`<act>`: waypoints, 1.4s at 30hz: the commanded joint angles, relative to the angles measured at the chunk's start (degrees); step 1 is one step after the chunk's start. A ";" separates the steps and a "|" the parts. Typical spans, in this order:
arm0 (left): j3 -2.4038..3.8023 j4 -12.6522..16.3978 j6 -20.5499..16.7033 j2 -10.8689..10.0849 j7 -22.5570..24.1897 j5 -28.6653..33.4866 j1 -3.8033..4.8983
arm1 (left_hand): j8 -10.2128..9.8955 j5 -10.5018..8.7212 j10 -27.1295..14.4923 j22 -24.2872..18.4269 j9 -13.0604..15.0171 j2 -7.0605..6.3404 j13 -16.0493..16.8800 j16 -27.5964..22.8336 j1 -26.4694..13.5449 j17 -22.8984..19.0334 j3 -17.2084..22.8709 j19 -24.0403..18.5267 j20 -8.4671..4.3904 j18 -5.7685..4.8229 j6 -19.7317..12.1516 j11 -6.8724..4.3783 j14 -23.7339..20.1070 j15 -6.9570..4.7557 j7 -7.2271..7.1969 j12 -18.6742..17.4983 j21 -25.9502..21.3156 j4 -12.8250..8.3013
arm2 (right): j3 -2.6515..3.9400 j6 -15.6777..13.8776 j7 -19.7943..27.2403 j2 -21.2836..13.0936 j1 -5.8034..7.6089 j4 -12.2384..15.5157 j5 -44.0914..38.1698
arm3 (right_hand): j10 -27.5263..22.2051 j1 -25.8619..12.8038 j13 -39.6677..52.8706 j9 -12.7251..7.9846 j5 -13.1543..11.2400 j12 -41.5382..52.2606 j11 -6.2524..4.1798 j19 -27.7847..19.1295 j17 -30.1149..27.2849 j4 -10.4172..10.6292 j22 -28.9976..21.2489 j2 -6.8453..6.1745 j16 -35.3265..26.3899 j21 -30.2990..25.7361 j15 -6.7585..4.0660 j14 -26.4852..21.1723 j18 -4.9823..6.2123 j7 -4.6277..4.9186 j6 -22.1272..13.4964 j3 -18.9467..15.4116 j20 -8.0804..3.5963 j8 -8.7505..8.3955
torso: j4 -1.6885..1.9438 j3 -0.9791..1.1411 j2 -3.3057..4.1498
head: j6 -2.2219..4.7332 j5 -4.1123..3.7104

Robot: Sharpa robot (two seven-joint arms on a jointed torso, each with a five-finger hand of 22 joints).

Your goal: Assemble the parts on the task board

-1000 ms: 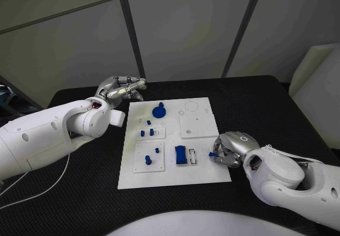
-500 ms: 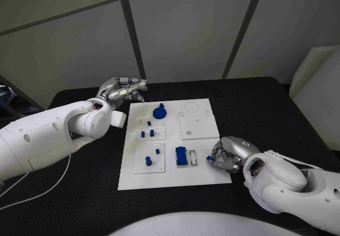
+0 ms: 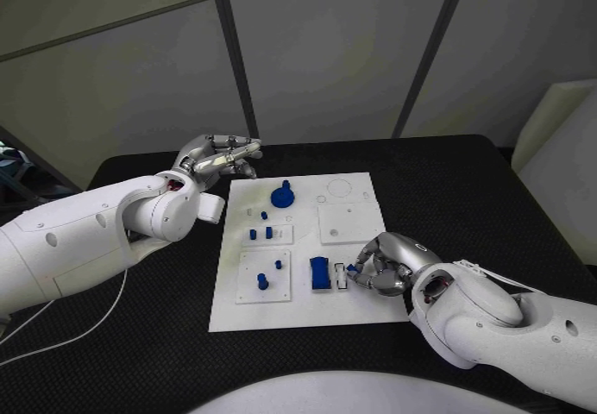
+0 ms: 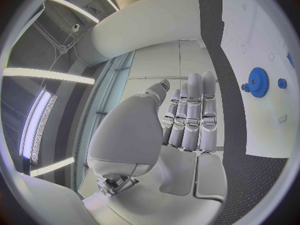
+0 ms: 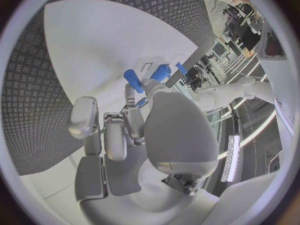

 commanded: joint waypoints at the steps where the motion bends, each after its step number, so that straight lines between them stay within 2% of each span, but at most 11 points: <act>1: 0.01 0.17 0.61 -0.04 0.16 -0.22 0.09 | 0.35 0.03 -0.35 -0.08 0.00 0.27 -0.06 -0.33 -0.09 -0.08 -0.36 0.27 0.20 -0.74 -0.24 -0.13 -0.46 0.13 0.02 0.36 -0.30 0.03 | 0.05 -0.70 0.61 0.63 0.11 -0.39 2.32 | 0.49 -0.96 2.81 1.07 0.17 0.39 -0.02 0.35 12.55 -3.38 0.07 -0.21 0.23 0.39 -0.16 5.63 -0.31 -0.35 0.40 3.89 -0.14 -0.01 | -0.04 0.04 -0.01 | -0.03 0.02; 6: 0.02 0.31 0.66 -0.05 0.14 -0.22 0.13 | 0.35 0.03 -0.35 -0.08 0.00 0.27 -0.06 -0.33 -0.09 -0.08 -0.36 0.27 0.20 -0.74 -0.24 -0.13 -0.46 0.13 0.02 0.36 -0.30 0.03 | 0.08 2.52 -0.25 2.05 0.16 -1.54 3.45 | 0.88 -3.63 3.23 1.45 2.15 0.97 -0.11 0.86 13.36 -2.35 0.81 -0.05 0.66 0.91 -0.21 5.80 -0.46 -0.51 0.98 3.11 -0.17 0.10 | 0.08 -0.05 0.03 | 0.00 0.10; 8: 0.02 0.37 0.68 -0.08 0.13 -0.22 0.14 | 0.36 0.04 -0.43 -0.13 0.00 0.35 -0.10 -0.34 0.07 -0.14 -0.37 0.30 0.20 -0.72 -0.31 -0.11 -0.50 0.14 0.04 0.40 -0.38 -0.02 | 0.08 3.49 -0.72 2.49 0.16 -1.91 3.63 | 1.05 -4.33 3.39 1.63 2.83 1.19 -0.22 1.12 13.69 -2.14 1.17 0.00 0.84 1.18 -0.30 5.88 -0.53 -0.62 1.27 2.71 -0.23 0.21 | 0.00 0.01 0.01 | 0.01 0.11; 13: 0.02 0.44 0.76 -0.12 -0.04 -0.22 0.18 | 0.37 0.04 -0.44 -0.14 0.00 0.36 -0.10 -0.34 0.08 -0.14 -0.37 0.30 0.20 -0.72 -0.32 -0.11 -0.50 0.14 0.03 0.41 -0.38 -0.03 | 0.09 4.37 -1.39 3.45 0.17 -2.57 3.39 | 1.28 -6.31 3.58 2.22 3.55 1.43 -0.47 1.12 13.47 -1.49 1.10 -0.38 0.73 1.11 -0.49 5.83 -0.51 -0.94 2.16 0.93 -0.39 0.66 | -0.06 0.01 -0.01 | -0.01 0.31; 25: 0.02 0.48 0.79 -0.25 -0.22 -0.22 0.22 | 0.37 0.04 -0.46 -0.15 0.00 0.37 -0.11 -0.34 0.10 -0.15 -0.38 0.31 0.20 -0.73 -0.33 -0.11 -0.51 0.14 0.03 0.41 -0.39 -0.03 | 0.09 3.43 -2.57 4.71 0.18 -3.68 1.52 | 1.38 -8.17 3.64 3.10 3.31 1.37 -0.77 1.10 13.29 -0.89 1.05 -0.64 0.63 0.98 -0.76 5.78 -0.49 -1.32 2.89 -2.28 -0.66 1.19 | -0.12 0.08 0.00 | -0.03 0.55; 42: 0.02 0.47 0.81 -0.24 -0.25 -0.22 0.23 | 0.38 0.04 -0.49 -0.16 0.00 0.38 -0.12 -0.34 0.13 -0.17 -0.39 0.32 0.21 -0.72 -0.35 -0.11 -0.51 0.15 0.03 0.43 -0.41 -0.04 | 0.10 1.03 -3.31 5.69 0.18 -4.14 0.23 | 1.73 -8.62 4.20 3.62 2.92 2.08 -1.02 1.22 13.54 -0.45 1.18 0.33 0.76 1.03 -0.95 5.84 -0.52 -1.62 3.45 -3.55 -0.82 1.62 | -0.13 0.08 -0.04 | 0.03 0.59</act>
